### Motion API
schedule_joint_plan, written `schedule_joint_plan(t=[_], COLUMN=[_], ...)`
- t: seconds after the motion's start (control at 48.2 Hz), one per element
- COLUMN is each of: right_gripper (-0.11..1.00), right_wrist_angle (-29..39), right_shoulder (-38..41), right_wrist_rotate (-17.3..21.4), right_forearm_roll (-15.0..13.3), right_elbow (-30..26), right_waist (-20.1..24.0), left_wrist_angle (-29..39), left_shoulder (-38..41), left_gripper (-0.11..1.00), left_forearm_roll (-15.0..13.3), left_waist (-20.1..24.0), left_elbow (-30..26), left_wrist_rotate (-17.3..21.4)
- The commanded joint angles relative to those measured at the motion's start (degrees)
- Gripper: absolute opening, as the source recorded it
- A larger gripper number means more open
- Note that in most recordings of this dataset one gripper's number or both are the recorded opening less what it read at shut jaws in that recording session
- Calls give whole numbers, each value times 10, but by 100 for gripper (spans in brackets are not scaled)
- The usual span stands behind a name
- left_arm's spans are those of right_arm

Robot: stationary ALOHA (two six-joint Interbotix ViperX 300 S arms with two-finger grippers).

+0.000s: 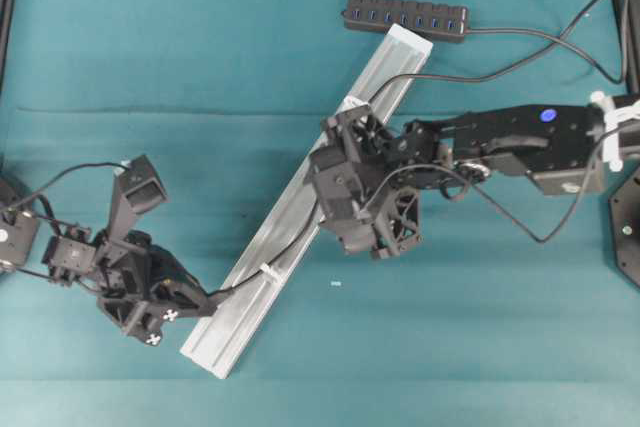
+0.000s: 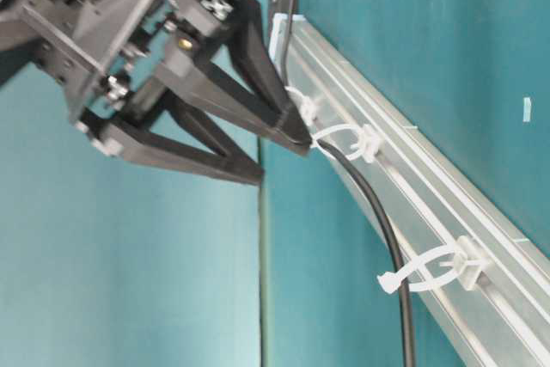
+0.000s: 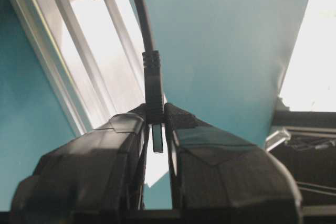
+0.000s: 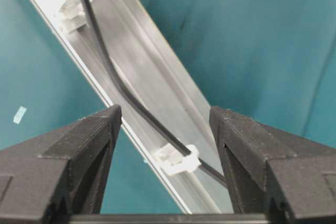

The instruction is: Pass the USB cable through three rings with both arms.

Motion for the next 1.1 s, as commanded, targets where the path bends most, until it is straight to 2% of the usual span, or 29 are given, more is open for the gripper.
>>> schedule_joint_plan(t=[0.0,0.394,0.685,0.872,1.08], right_gripper=[79,79,79,79,79], right_wrist_angle=[-10,-50,-80,-82,-86], right_shoulder=[-11,-45,-61,-61,-62], right_wrist_rotate=[17,109,158,178,179], right_forearm_roll=[1,1,1,1,1], right_elbow=[0,43,60,61,60], right_waist=[0,-1,1,4,6], left_wrist_angle=[6,8,8,8,8], left_shoulder=[-46,-45,-47,-47,-47], left_gripper=[11,11,11,11,11], left_forearm_roll=[2,2,2,2,2], left_waist=[-4,-4,-4,-4,-4], left_elbow=[-4,-7,-7,-8,-8], left_wrist_rotate=[2,3,3,3,3])
